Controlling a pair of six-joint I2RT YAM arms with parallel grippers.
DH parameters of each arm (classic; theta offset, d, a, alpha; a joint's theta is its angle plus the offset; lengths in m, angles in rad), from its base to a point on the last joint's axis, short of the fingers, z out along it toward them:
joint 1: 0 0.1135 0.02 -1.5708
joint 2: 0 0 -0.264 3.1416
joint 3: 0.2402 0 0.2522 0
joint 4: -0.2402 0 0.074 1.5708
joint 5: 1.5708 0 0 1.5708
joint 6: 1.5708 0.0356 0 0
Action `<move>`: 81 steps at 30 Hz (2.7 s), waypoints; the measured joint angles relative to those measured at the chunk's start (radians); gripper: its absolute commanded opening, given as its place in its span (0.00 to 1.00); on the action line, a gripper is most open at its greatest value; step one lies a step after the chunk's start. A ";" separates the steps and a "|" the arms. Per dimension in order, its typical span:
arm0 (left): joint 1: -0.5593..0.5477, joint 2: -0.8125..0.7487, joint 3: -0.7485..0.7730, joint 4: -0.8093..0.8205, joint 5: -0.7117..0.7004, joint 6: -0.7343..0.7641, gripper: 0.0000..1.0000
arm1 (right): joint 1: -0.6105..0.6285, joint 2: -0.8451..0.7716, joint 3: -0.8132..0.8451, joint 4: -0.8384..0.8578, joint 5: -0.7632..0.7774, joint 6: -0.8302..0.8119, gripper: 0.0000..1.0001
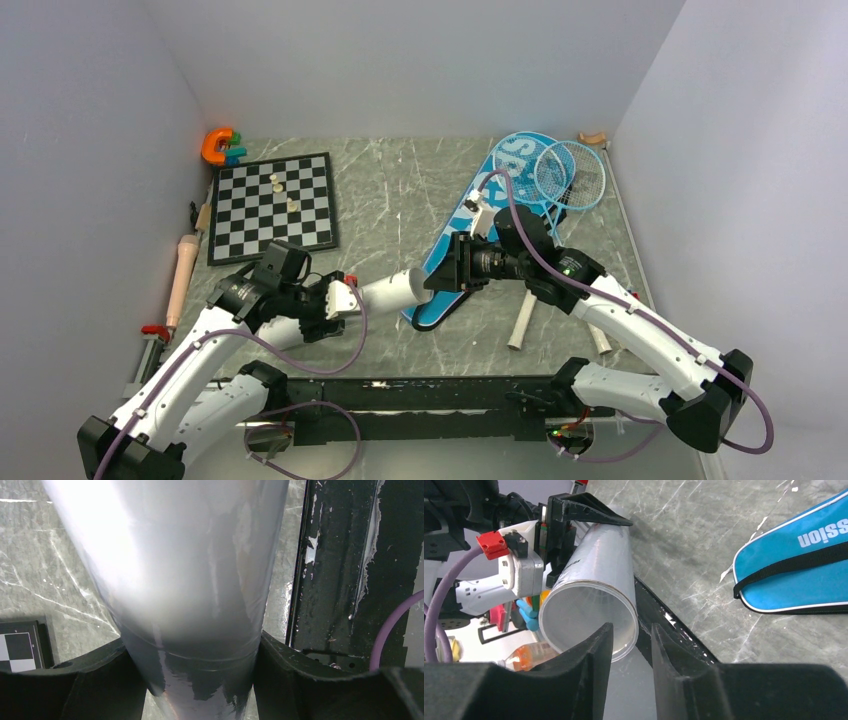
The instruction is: Pack up the badminton gear
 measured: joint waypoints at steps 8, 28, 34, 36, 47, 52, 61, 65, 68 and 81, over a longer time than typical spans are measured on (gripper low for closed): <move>0.000 0.000 0.000 -0.001 0.000 -0.001 0.08 | 0.000 -0.002 0.000 -0.023 0.036 -0.021 0.57; 0.000 0.000 0.003 0.000 0.000 -0.003 0.08 | 0.001 -0.017 0.000 -0.066 0.065 -0.042 0.41; 0.000 0.000 0.003 0.000 0.000 -0.007 0.09 | 0.001 -0.004 -0.004 -0.051 0.061 -0.037 0.40; 0.000 0.000 0.003 0.000 0.000 -0.010 0.09 | 0.001 0.000 -0.006 -0.044 0.060 -0.034 0.40; 0.000 0.001 0.003 -0.018 -0.015 -0.011 0.09 | 0.019 0.023 -0.010 -0.027 0.064 -0.035 0.41; 0.000 0.001 0.003 -0.017 -0.014 -0.010 0.08 | 0.029 0.041 0.039 -0.087 0.095 -0.063 0.43; 0.000 0.000 0.003 0.001 0.000 -0.010 0.09 | 0.032 0.068 0.184 -0.121 0.121 -0.099 0.38; 0.000 0.000 0.003 0.001 0.000 -0.010 0.09 | 0.042 0.079 0.185 -0.121 0.120 -0.098 0.34; 0.000 0.001 0.004 0.001 0.000 -0.010 0.09 | 0.060 0.091 0.184 -0.117 0.116 -0.095 0.31; 0.000 0.002 0.004 -0.024 -0.023 -0.010 0.09 | 0.111 0.100 0.149 -0.050 0.115 -0.064 0.30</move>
